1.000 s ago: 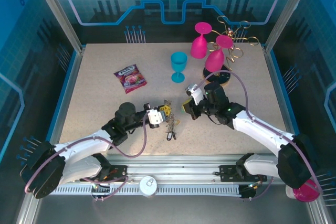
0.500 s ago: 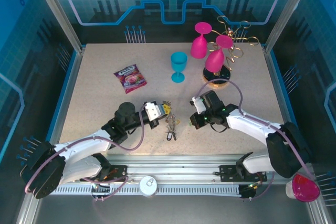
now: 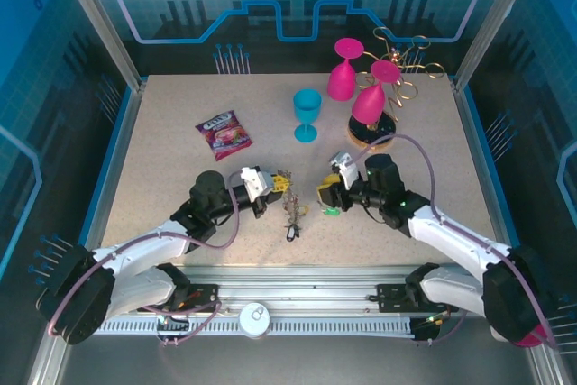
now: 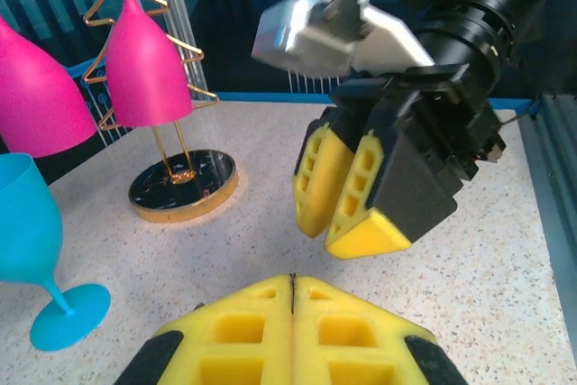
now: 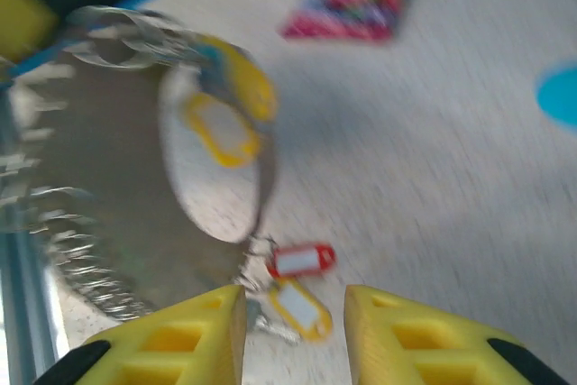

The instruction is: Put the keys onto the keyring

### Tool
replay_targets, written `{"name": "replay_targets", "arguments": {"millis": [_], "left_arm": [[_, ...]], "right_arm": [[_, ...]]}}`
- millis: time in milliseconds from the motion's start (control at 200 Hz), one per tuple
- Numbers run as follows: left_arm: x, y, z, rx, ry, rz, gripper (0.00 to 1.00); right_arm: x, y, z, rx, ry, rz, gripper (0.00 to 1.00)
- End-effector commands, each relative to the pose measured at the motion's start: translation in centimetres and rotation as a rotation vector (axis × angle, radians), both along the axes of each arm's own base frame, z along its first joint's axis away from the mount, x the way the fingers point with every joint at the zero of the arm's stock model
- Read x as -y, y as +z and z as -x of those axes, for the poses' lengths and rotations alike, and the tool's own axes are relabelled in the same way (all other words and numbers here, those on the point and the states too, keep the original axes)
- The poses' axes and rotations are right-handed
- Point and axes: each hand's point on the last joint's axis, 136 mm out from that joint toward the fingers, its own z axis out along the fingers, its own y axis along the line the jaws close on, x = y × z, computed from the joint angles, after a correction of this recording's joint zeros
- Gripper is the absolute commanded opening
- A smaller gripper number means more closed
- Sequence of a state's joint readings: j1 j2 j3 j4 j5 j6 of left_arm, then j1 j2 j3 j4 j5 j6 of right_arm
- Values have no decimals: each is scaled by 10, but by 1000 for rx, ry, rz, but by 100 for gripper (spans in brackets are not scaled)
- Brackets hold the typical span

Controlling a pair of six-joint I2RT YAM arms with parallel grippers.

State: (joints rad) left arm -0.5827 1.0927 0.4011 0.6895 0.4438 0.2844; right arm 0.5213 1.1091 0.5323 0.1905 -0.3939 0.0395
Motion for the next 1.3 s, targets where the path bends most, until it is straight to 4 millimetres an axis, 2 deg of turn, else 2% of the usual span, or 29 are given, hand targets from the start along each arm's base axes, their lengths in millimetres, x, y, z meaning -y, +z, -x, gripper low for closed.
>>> {"name": "replay_targets", "arguments": {"millis": [0,95,250,385,821,966,1126,1266,1296], "left_arm": [[5,20,16,48,-110,64,0],[7,22,21,61,-146,65,0],[9,22,25,65,-179,61,0],[9,22,26,65,-186,62,0],[11,22,28,67,-206,61,0],[11,22,29,67,-210,60,0],[11,22,29,68,-208,63,0],[8,21,21,59,-154,56,0],[6,19,20,56,-140,41,8]], "right_arm": [[-26,50,22,368,276,-137,33],[-36,55,33,414,381,-157,32],[-44,63,38,468,435,-194,29],[-50,61,47,479,490,-202,29],[-62,62,39,469,477,-200,26],[-66,64,38,465,487,-219,18],[-68,66,39,457,497,-242,0],[-67,68,38,422,484,-230,0],[-67,67,37,407,480,-215,0]]}}
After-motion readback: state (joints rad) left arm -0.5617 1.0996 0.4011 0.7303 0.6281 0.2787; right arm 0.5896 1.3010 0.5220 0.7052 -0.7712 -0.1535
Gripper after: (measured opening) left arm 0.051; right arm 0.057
